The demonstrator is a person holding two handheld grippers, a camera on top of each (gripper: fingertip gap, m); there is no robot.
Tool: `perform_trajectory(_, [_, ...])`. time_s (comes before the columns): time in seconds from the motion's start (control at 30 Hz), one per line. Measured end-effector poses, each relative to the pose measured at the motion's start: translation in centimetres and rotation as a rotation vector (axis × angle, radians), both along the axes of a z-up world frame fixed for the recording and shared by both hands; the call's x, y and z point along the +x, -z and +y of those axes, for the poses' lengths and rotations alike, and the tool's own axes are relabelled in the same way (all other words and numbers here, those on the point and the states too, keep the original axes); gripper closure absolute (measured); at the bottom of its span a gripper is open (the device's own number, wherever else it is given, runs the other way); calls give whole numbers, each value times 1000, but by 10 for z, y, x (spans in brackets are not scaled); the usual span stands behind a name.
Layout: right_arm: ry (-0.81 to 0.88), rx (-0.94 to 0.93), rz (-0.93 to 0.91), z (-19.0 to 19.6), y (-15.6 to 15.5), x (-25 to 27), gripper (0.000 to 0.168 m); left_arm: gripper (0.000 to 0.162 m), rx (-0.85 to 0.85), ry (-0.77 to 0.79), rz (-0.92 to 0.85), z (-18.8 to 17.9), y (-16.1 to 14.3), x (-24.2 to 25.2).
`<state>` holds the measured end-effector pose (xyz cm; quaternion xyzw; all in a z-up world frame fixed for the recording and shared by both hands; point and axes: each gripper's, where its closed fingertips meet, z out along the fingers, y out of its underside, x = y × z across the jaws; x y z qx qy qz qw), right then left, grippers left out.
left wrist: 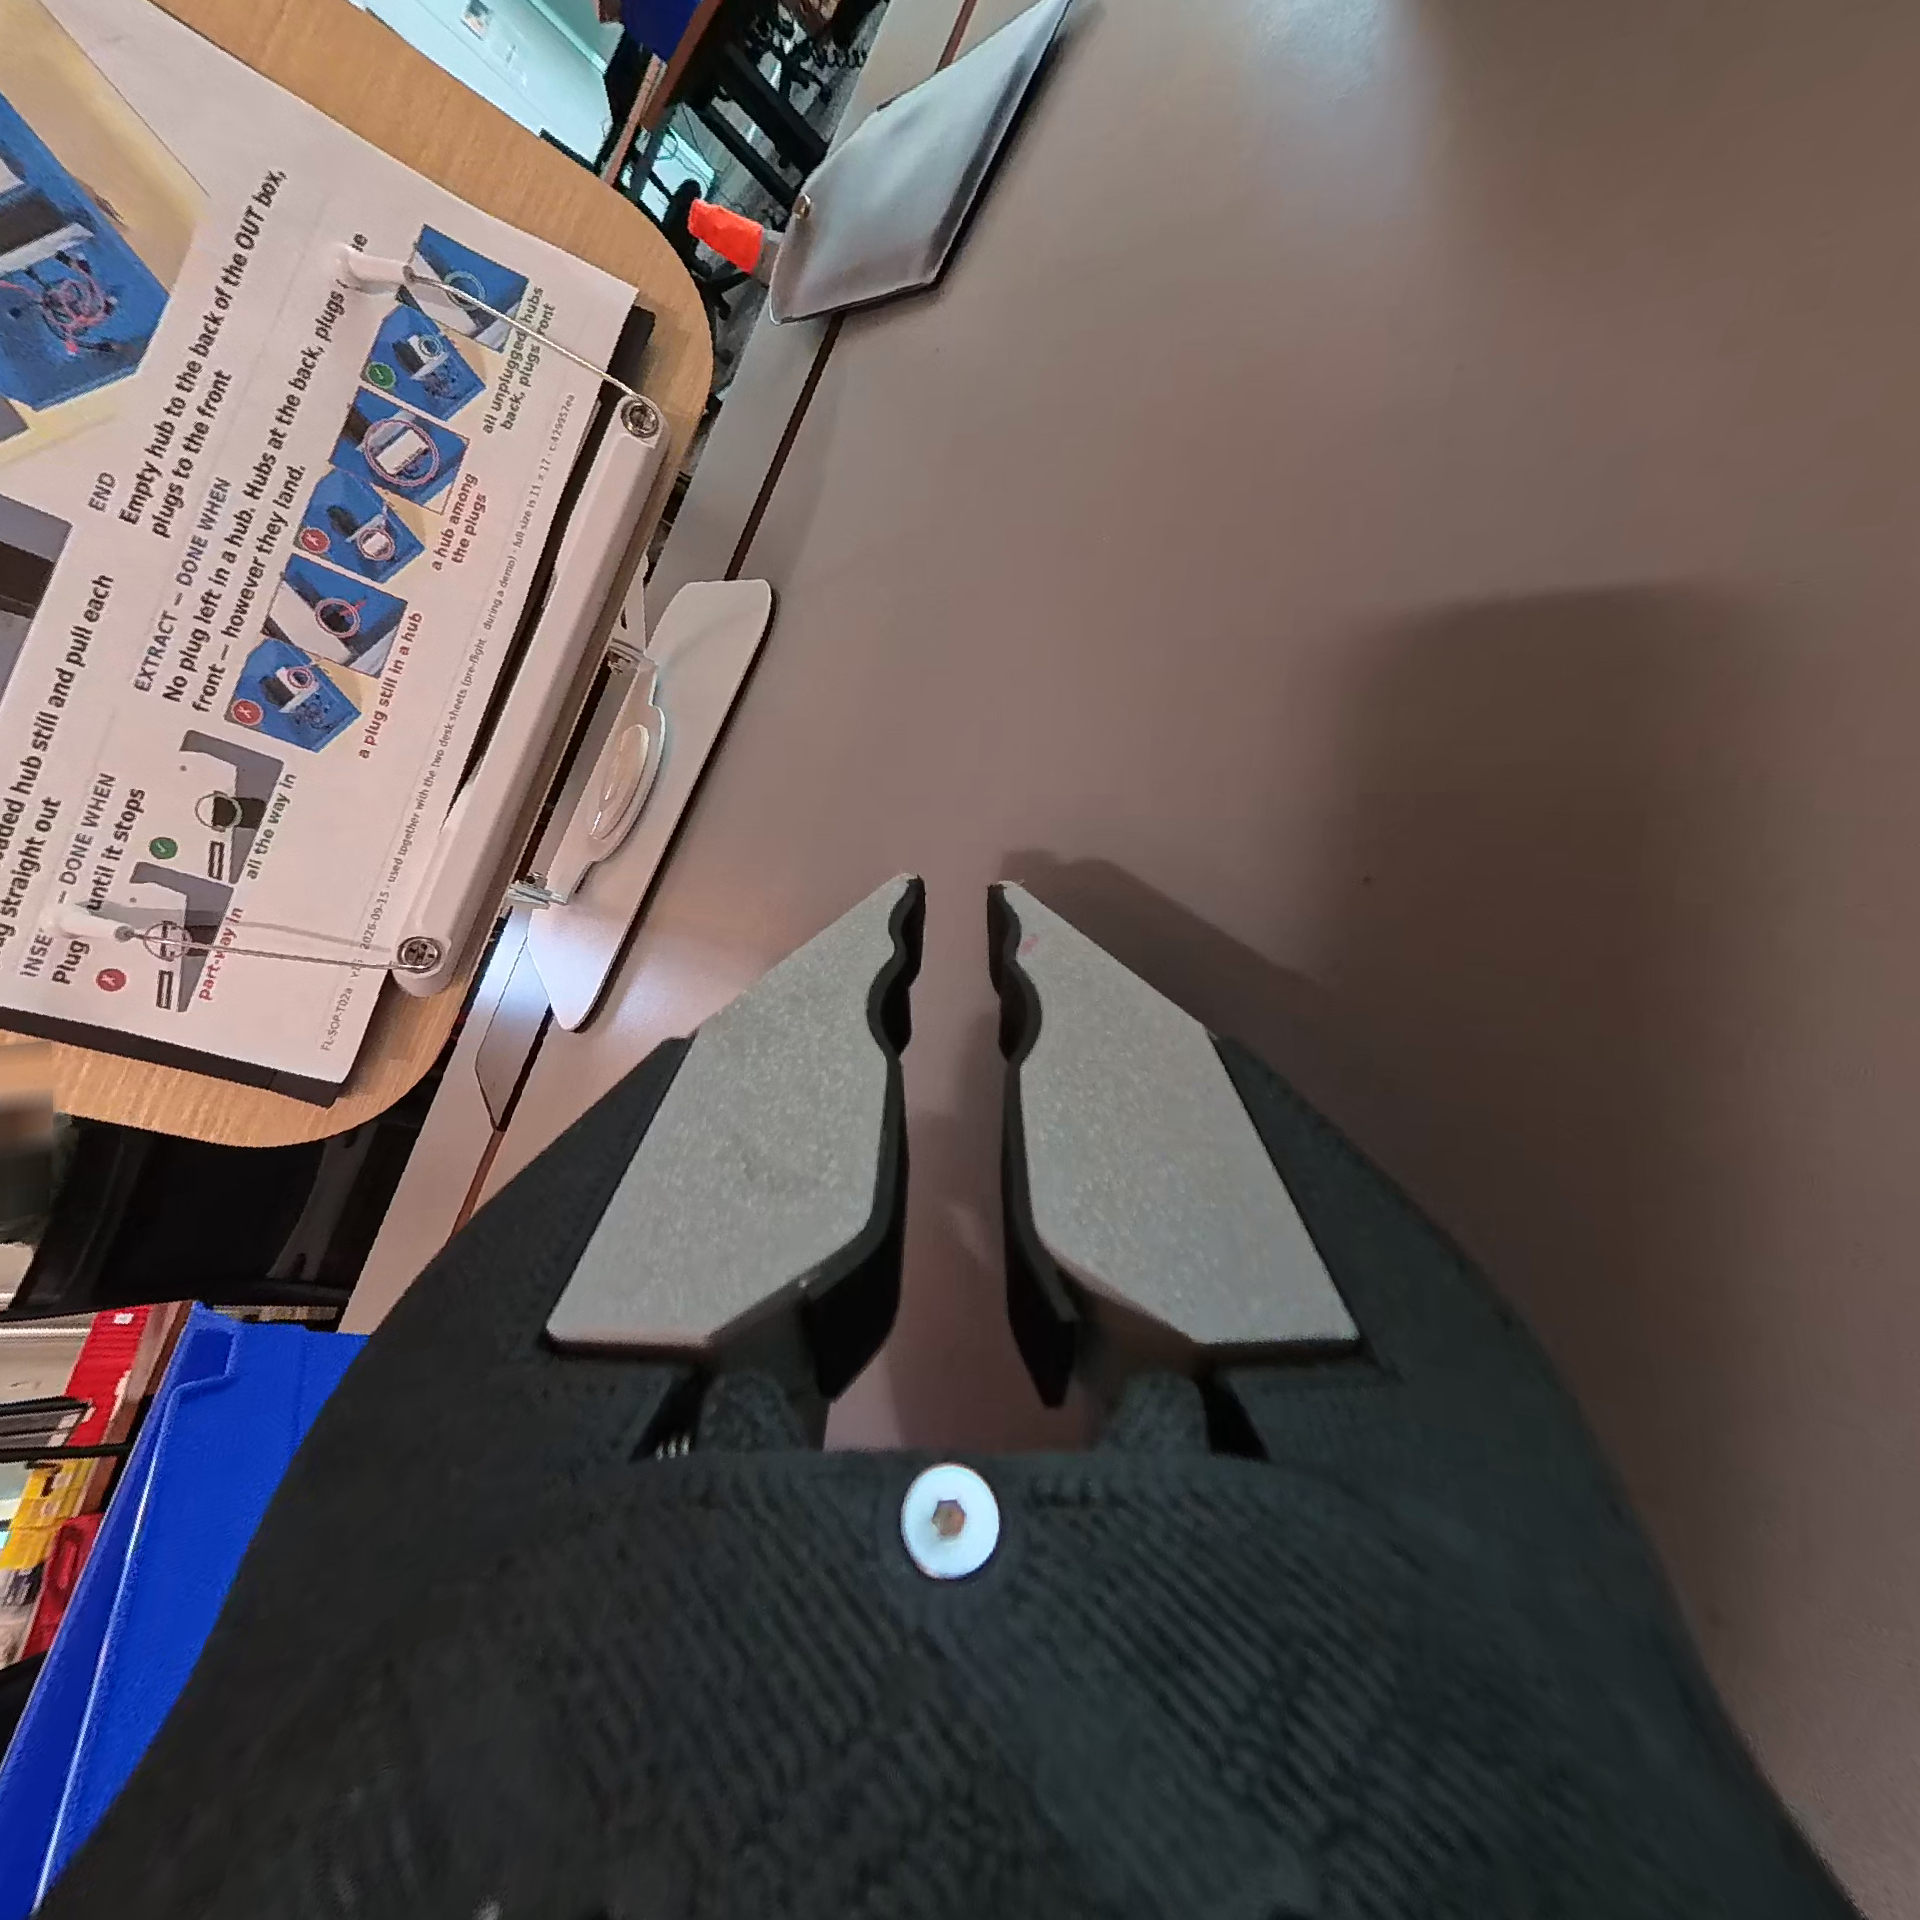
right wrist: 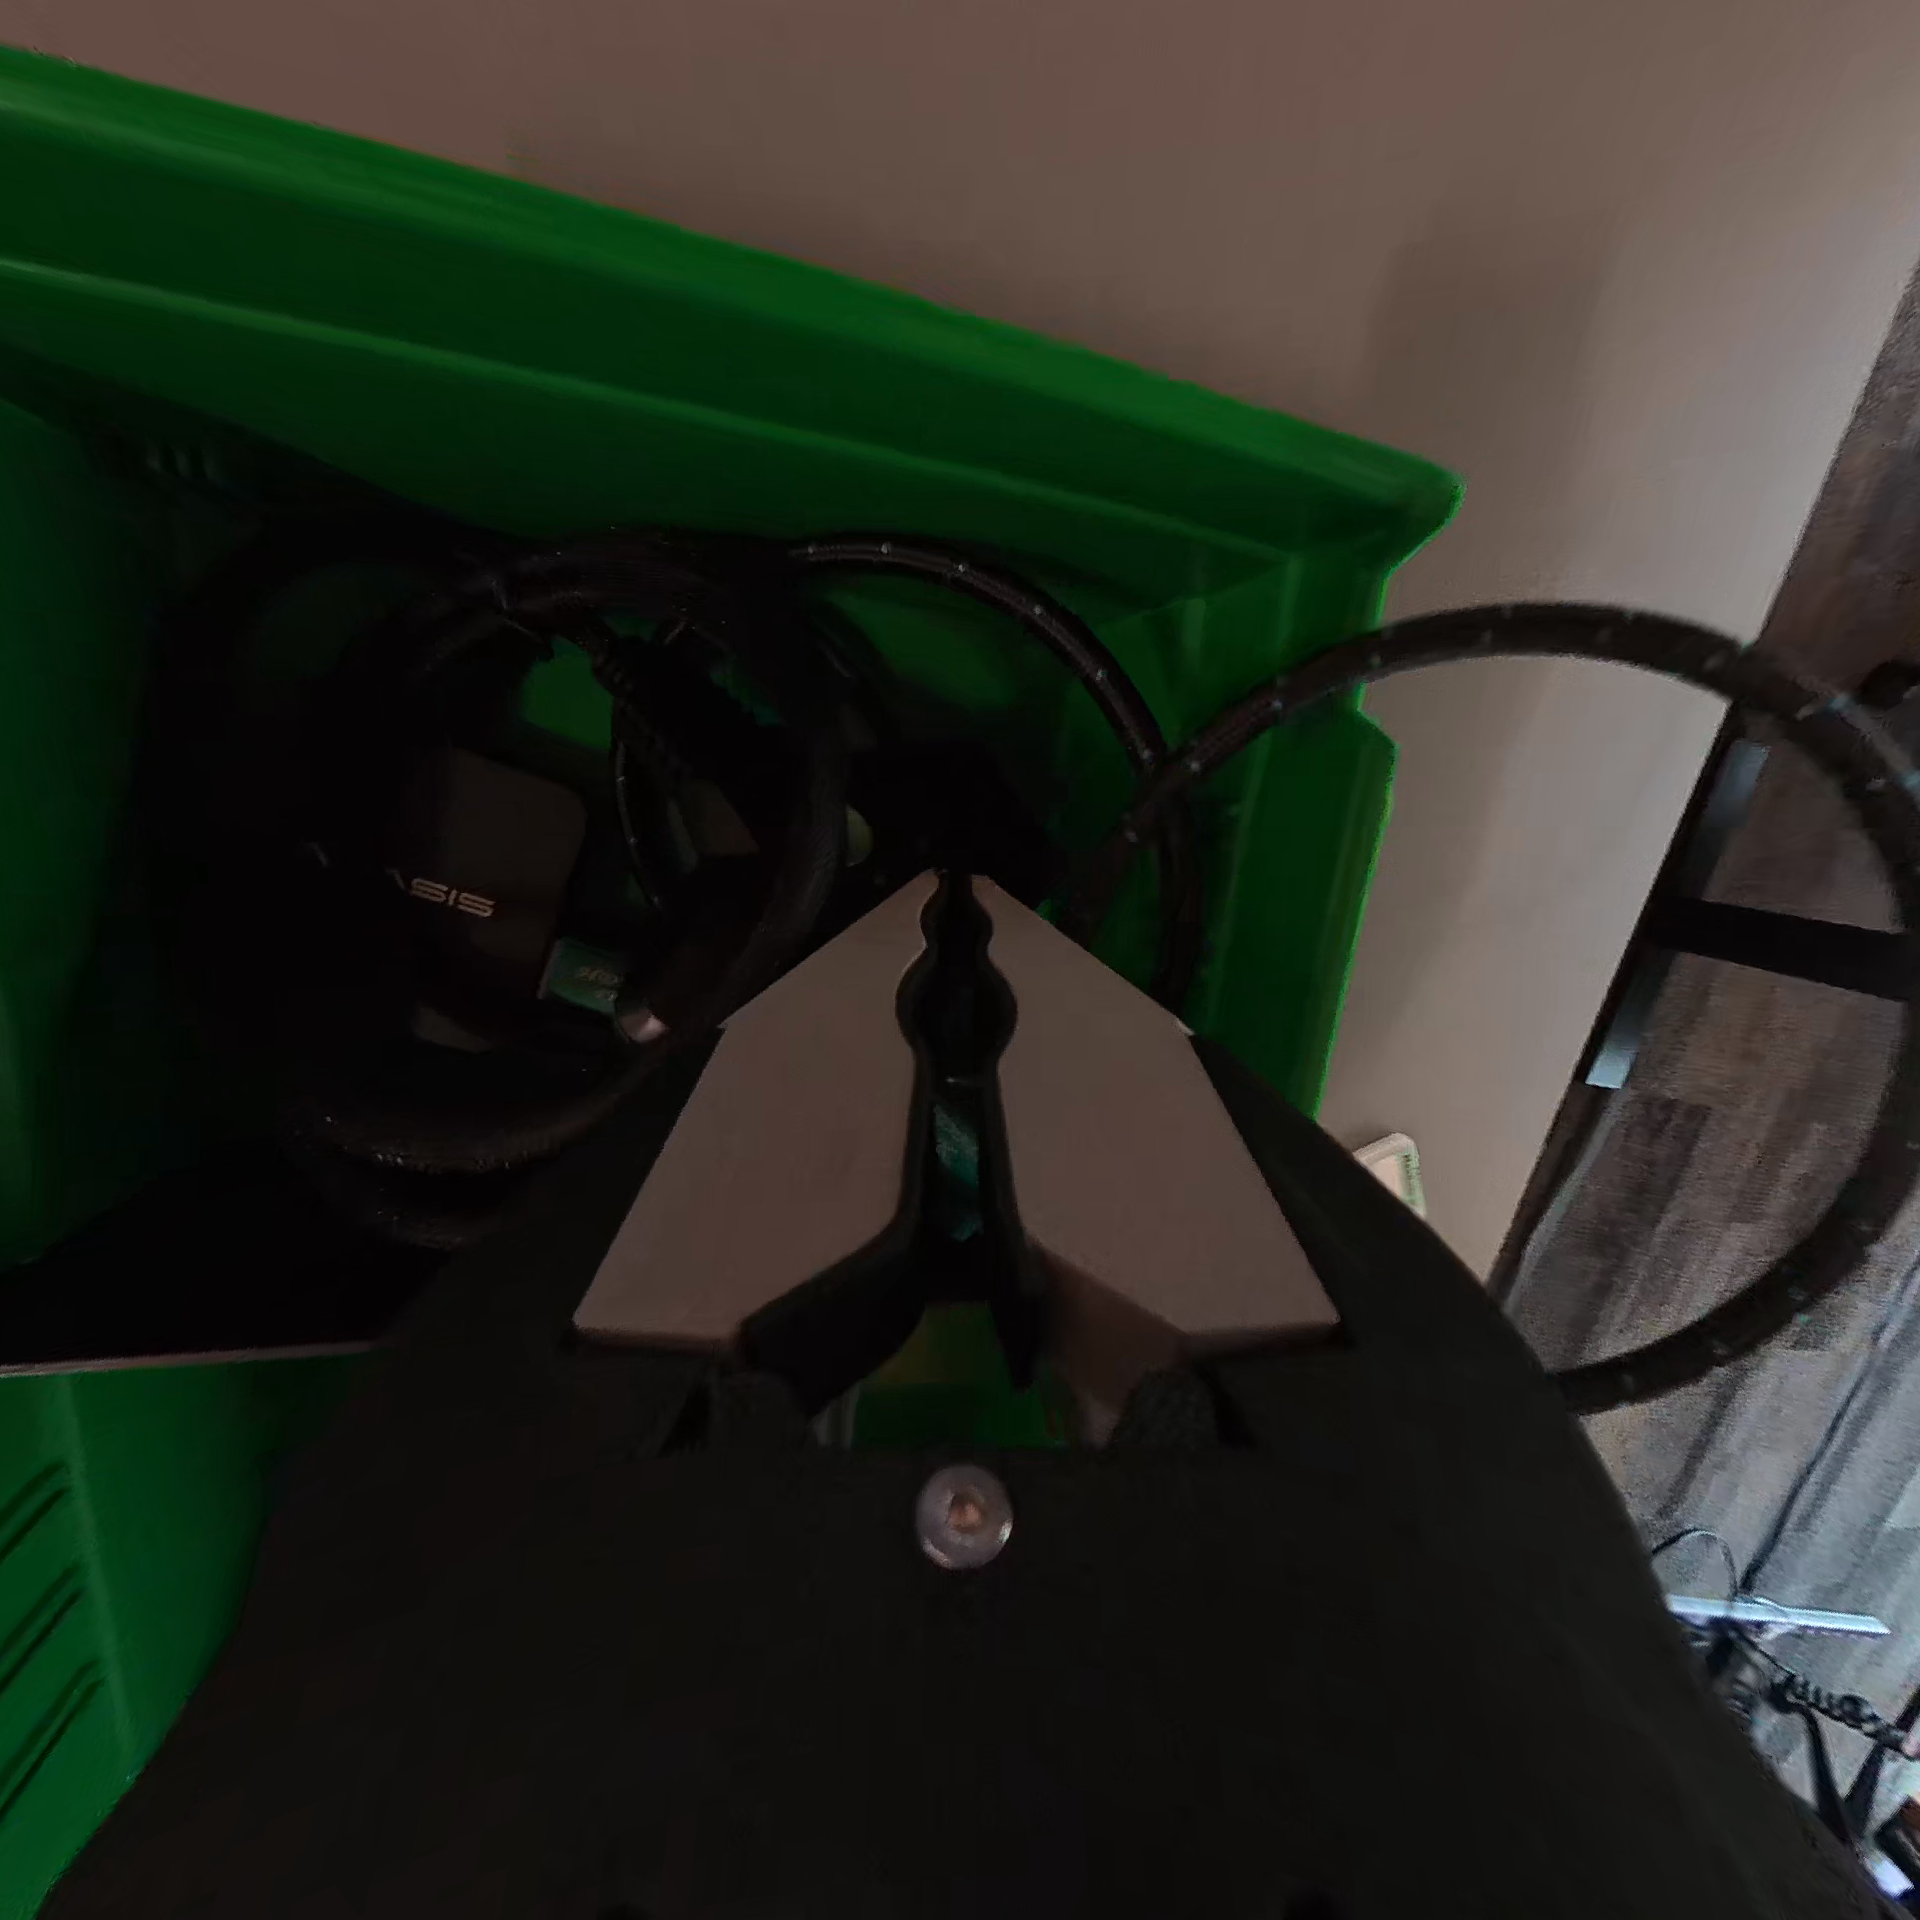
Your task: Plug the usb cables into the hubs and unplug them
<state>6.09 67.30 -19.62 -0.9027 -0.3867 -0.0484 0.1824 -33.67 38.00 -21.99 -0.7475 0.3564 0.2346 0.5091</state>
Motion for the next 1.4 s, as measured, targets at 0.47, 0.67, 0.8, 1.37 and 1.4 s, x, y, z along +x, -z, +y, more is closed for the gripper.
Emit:
perform_trajectory(0.47, [-4, 346, 477, -71, -149, 6, 168, 152, 52, 7, -77, -3, -14, 5])
perform_trajectory(0.67, [-147, 431, 738, -162, -144, 4, 168, 149, 121, 34, -261, -26, -45, 29])
perform_trajectory(0.8, [-195, 485, 731, -212, -122, 8, 168, 130, 89, 115, -378, -66, -62, 65])
perform_trajectory(1.37, [-132, 381, 753, -261, -48, 14, 43, 119, 89, -129, -472, -197, -103, 10])
perform_trajectory(1.4, [-108, 404, 760, -259, -50, 17, 37, 118, 118, -168, -496, -205, -108, -2])
